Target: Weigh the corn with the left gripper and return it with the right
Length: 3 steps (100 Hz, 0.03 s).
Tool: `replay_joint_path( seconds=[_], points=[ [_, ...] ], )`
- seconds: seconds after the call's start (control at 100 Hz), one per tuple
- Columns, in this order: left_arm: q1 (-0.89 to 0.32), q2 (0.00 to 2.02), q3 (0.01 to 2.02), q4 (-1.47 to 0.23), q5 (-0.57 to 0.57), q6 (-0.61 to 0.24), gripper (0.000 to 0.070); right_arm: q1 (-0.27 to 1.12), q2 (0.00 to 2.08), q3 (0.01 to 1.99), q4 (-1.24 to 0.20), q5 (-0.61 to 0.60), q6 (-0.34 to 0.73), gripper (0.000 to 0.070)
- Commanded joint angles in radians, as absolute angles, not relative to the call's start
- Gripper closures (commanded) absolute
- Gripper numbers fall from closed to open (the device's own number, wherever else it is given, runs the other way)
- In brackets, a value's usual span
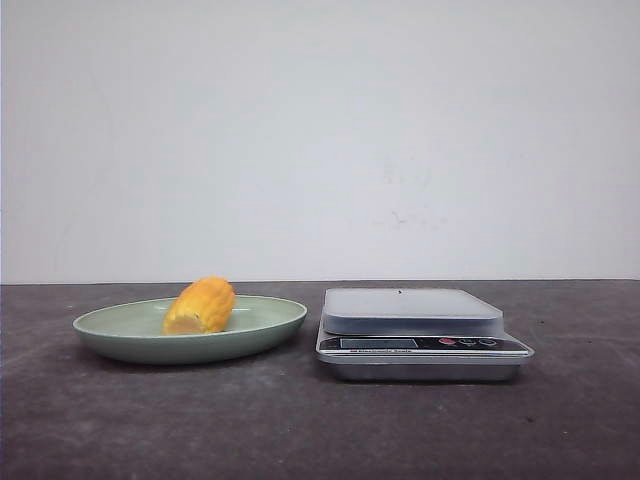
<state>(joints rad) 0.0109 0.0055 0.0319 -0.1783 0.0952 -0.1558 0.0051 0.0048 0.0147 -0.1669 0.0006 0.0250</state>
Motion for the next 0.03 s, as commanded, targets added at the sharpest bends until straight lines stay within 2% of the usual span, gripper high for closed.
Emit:
replay_joint_path(
  seconds=[0.0,0.02],
  points=[
    [0.010,0.004,0.020,-0.187,0.096,-0.147,0.0684,0.004,0.004,0.010,-0.152,0.000,0.026,0.0689],
    [0.010,0.004,0.020,-0.187,0.096,-0.147,0.0684,0.004,0.004,0.010,-0.152,0.000,0.026,0.0689]
  ],
)
